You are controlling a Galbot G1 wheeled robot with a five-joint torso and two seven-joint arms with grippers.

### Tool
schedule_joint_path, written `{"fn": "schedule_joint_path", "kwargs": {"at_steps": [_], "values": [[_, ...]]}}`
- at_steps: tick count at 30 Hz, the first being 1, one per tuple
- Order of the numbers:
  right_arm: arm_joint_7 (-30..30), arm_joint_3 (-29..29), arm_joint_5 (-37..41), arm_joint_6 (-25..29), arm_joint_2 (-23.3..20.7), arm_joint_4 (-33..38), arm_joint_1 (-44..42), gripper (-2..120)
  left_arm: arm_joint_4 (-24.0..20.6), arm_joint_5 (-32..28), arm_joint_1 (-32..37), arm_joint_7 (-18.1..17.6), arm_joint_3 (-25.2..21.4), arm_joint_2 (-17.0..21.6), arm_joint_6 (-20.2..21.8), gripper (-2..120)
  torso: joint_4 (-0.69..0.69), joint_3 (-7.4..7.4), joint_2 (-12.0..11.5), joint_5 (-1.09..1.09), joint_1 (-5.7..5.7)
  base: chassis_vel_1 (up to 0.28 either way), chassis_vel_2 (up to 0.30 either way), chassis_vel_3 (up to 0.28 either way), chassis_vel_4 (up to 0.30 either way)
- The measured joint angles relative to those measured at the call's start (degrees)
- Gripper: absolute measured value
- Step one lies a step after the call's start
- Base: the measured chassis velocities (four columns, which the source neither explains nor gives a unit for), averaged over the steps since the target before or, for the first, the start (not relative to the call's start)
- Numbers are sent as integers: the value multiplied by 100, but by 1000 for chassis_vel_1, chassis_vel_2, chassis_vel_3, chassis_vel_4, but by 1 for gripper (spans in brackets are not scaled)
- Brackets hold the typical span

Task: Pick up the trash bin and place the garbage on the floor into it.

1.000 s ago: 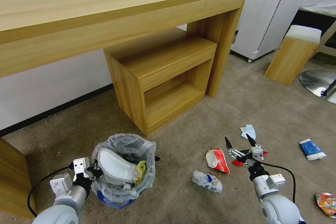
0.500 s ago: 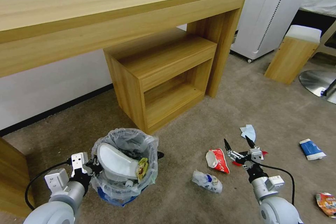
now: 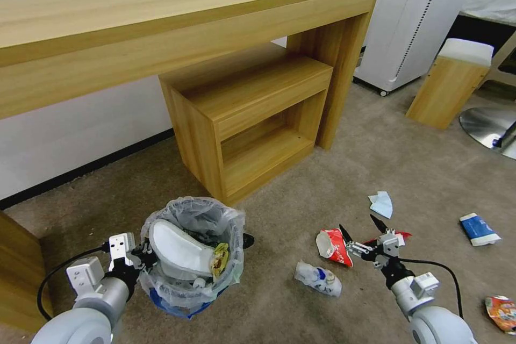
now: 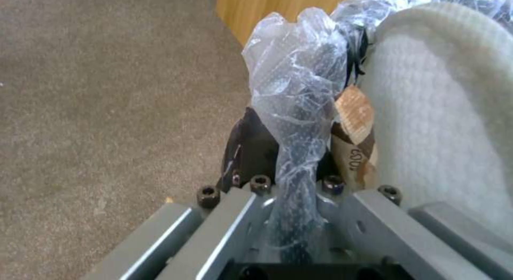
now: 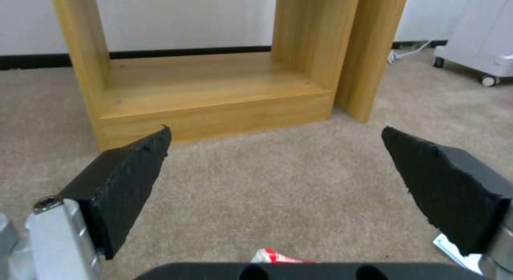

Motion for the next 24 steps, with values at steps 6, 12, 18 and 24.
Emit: {"fn": "schedule_joint_path", "kwargs": {"at_steps": [6,12,18,24], "values": [[-6,-12,9,-23,2,0,12,100,-65,18,21,39,-23,-45,-7,0,0,0,0,0,0,0,0,0,0],[-112,-30,0,-51,-38,-9,-4,100,-67,28,5,101,-106,-10,-30,0,0,0,0,0,0,0,0,0,0],[-460,-74,80,-102,-220,-47,-3,100,-38,34,-9,124,-146,22,-54,0,0,0,0,0,0,0,0,0,0],[-1023,-210,161,-88,-493,-325,40,100,1,38,-43,129,-146,22,-65,0,0,0,0,0,0,0,0,0,0]]}}
